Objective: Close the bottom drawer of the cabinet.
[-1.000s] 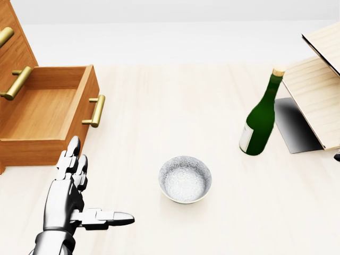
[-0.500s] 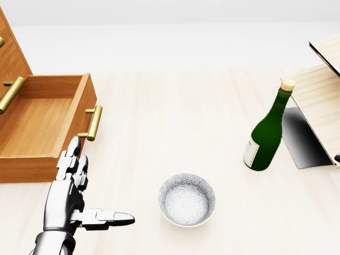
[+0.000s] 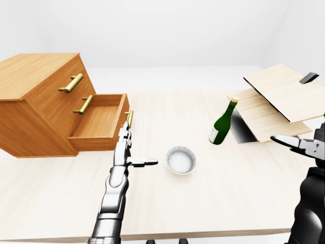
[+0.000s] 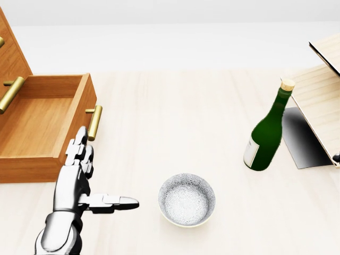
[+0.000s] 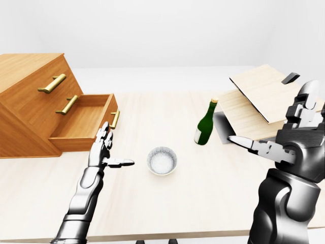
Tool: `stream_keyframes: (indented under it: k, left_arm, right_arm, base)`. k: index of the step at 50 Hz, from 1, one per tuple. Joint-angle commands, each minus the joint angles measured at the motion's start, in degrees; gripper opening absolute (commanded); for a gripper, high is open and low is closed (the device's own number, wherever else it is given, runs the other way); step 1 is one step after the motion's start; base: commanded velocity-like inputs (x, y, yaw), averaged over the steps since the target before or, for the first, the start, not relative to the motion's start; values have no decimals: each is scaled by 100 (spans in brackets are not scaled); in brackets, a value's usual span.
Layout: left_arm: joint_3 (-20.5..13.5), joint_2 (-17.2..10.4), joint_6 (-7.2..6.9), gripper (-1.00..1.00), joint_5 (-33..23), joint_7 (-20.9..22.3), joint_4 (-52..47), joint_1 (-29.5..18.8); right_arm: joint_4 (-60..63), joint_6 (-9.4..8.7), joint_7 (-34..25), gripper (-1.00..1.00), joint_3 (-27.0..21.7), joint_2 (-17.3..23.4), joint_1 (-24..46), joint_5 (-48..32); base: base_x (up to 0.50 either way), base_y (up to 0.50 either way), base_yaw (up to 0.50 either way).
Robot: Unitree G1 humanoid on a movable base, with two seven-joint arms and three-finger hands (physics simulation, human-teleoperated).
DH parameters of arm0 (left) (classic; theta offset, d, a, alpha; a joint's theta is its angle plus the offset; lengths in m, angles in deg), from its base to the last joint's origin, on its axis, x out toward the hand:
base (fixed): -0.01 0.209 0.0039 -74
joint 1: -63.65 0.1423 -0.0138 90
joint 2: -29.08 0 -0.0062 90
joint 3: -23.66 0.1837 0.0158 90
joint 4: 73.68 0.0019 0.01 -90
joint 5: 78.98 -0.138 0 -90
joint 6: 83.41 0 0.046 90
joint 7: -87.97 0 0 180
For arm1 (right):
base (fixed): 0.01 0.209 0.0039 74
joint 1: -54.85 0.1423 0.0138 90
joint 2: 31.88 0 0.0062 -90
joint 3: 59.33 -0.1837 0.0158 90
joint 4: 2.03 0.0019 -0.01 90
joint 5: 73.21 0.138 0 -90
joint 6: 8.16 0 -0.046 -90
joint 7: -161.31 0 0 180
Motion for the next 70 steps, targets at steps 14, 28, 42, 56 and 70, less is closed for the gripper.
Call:
stream_keyframes:
  k: [14,28,42,56,70]
  left_arm:
    - [-266,-446,464,100,-35,-229,3926,-2535]
    - [-628,-784,464,100,-183,-100,6656,-3912]
    - [-845,-884,464,100,-170,-53,6809,-4119]
    - [-1191,-938,464,100,101,176,6922,-4054]
    - [-1362,-936,258,100,172,209,6964,-3881]
  right_arm:
    - [-126,0,-75,100,62,-43,-22,-52]
    - [-60,0,-135,100,116,-63,-40,-49]
    - [-158,0,-140,100,145,-53,-19,-63]
    - [-78,0,-135,100,139,-67,-28,-51]
    - [-52,0,-116,100,134,-41,4,-27]
  base:
    - [0,0,0]
    - [0,0,0]
    - [0,0,0]
    - [0,0,0]
    - [0,0,0]
